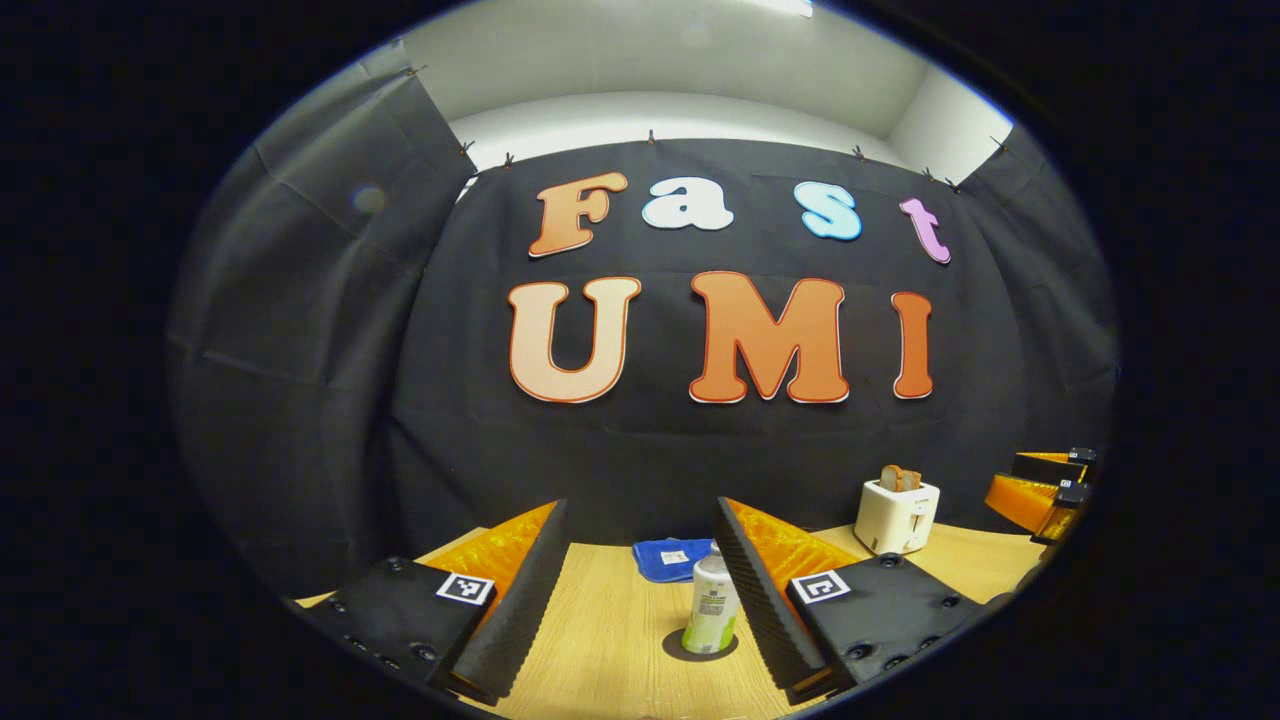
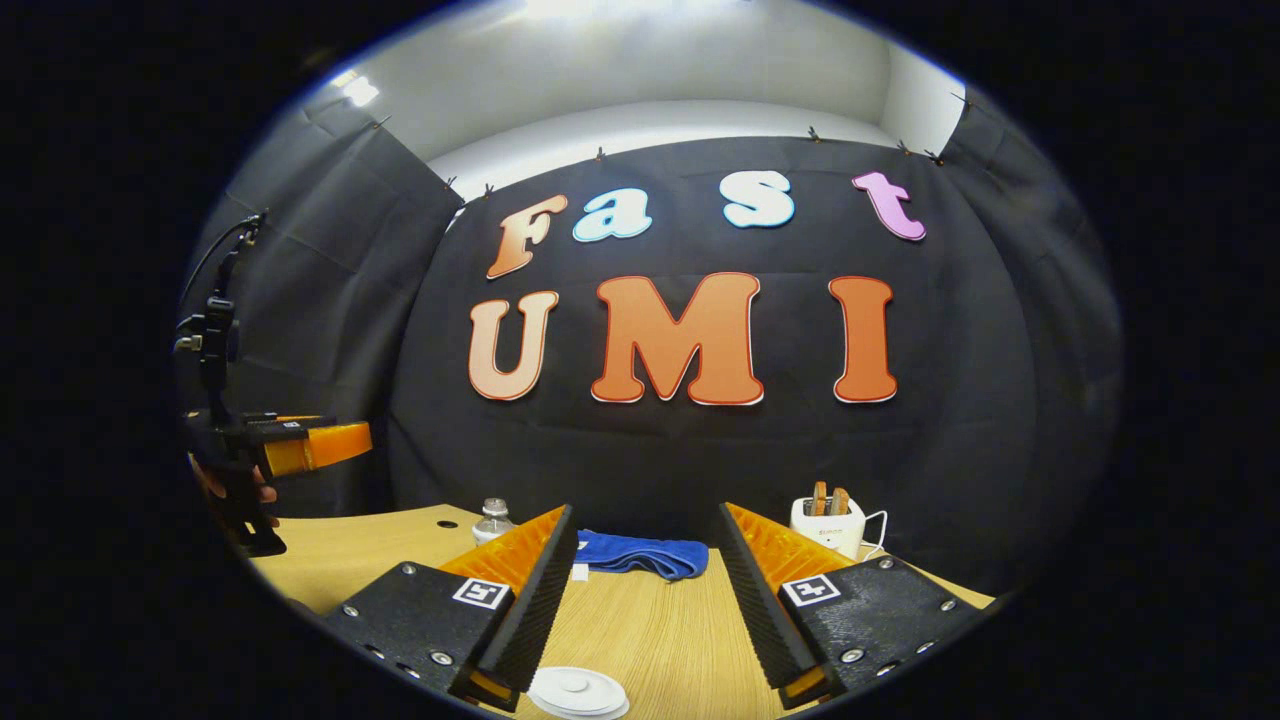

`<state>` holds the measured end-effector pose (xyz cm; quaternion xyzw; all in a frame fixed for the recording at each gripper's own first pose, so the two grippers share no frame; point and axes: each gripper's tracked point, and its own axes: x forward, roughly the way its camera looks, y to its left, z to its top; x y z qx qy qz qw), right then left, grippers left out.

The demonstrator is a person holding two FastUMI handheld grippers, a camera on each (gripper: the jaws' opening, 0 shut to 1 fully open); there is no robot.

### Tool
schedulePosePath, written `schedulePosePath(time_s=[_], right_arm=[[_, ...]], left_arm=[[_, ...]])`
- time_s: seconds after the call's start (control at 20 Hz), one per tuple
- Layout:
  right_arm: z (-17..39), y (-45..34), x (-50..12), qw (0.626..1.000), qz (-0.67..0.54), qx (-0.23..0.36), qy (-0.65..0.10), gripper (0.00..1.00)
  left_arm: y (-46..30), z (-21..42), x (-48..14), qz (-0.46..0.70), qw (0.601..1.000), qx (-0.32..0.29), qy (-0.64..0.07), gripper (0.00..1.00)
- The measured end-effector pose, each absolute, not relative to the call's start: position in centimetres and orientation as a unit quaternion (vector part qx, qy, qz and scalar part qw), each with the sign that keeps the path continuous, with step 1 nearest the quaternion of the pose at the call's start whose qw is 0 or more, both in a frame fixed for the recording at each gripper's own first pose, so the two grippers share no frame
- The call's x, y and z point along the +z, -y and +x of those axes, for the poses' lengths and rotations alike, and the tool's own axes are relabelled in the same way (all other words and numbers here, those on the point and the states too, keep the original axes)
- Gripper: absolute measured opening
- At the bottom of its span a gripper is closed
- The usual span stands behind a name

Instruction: Open the teacup lid with one hand, grasp the water bottle and pour water into the teacup with the other hand; after pouring, place the water bottle on the coaster and then close the teacup lid.

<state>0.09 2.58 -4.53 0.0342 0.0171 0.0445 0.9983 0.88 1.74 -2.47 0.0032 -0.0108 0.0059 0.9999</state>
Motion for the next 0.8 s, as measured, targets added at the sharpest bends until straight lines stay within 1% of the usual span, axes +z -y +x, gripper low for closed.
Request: schedulePosePath(time_s=[0.05,0.1,0.2,0.25,0.3,0.35,0.4,0.8], right_arm=[[0.1,-2.4,-4.3,0.998,0.034,0.042,-0.015,0.84],[0.2,-2.3,-4.0,0.999,0.032,0.041,-0.012,0.84],[0.4,-1.6,-4.1,0.999,0.024,0.031,-0.014,0.84],[0.4,-1.4,-4.0,0.999,0.024,0.027,-0.014,0.84],[0.4,-1.3,-3.6,0.999,0.025,0.025,-0.011,0.84],[0.4,-1.2,-3.2,0.999,0.026,0.025,-0.008,0.84],[0.4,-1.1,-2.8,0.999,0.025,0.023,-0.004,0.84],[0.5,-0.5,-1.3,1.000,-0.004,0.001,0.004,0.84]], left_arm=[[-1.9,0.8,-2.5,0.008,1.000,0.007,0.011,0.91],[-2.0,0.7,-2.3,0.012,1.000,0.008,0.012,0.92],[-2.3,0.6,-2.2,0.014,1.000,0.012,0.013,0.91],[-2.5,0.5,-2.2,0.014,1.000,0.014,0.014,0.92],[-3.0,0.4,-2.2,0.016,1.000,0.016,0.015,0.91],[-3.1,0.3,-2.0,0.017,1.000,0.017,0.016,0.92],[-3.2,0.3,-1.7,0.018,1.000,0.018,0.018,0.91],[-3.1,-0.8,-0.3,0.020,0.999,0.018,0.030,0.91]])
